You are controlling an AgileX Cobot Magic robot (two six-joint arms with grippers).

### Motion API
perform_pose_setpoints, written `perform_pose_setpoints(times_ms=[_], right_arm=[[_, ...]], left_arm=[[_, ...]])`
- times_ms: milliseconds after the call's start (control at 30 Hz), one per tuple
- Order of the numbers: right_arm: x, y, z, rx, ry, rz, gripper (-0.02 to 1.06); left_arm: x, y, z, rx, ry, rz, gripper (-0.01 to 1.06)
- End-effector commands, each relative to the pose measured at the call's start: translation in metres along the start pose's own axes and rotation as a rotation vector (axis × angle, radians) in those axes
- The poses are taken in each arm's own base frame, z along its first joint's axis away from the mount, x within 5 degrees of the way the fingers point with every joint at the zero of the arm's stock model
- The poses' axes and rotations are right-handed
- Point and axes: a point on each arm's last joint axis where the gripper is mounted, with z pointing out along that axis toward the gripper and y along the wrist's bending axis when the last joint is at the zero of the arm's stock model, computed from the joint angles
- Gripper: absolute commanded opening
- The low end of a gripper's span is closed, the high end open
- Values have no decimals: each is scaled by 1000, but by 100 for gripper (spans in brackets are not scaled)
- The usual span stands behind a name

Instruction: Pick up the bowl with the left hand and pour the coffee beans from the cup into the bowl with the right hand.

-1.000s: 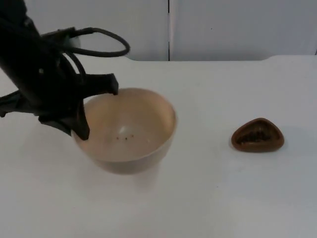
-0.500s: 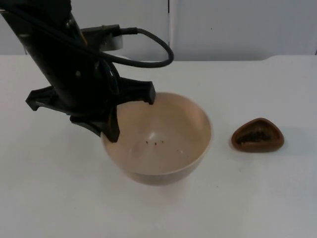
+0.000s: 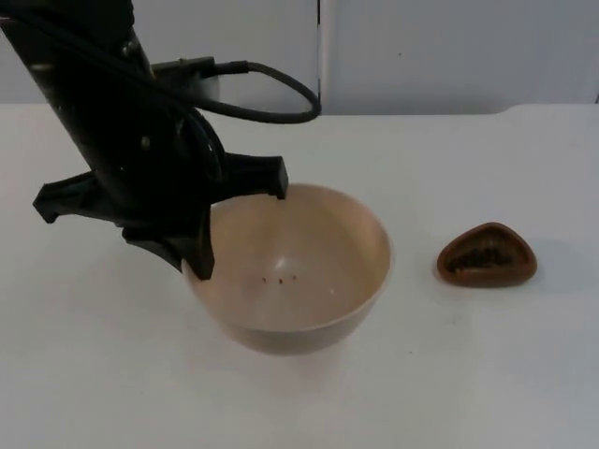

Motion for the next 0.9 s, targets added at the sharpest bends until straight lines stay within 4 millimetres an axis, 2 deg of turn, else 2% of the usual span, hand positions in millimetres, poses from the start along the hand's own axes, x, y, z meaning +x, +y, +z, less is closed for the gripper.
perform_pose_setpoints(times_ms=[0,133,400,500,667,867], right_arm=[[0,0,0,2,-4,6,105],[0,0,0,3,-4,5,105],[0,0,0,3,-6,5,105],[-1,0,0,3,-10,5,105],[-3,0,3,2,12,10,105],[-31,3,12,-35,-9,31,105]], left_arm=[[-2,1,-6,-32,-37,-64,0],[-3,5,-6,-73,-60,-118,0],[8,-12,-4,-143,-78,-87,0],[11,-15,-5,-193,-98,-78,0],[12,-17,-4,-182,-102,-79,0],[11,-18,-4,-181,-104,-78,0]])
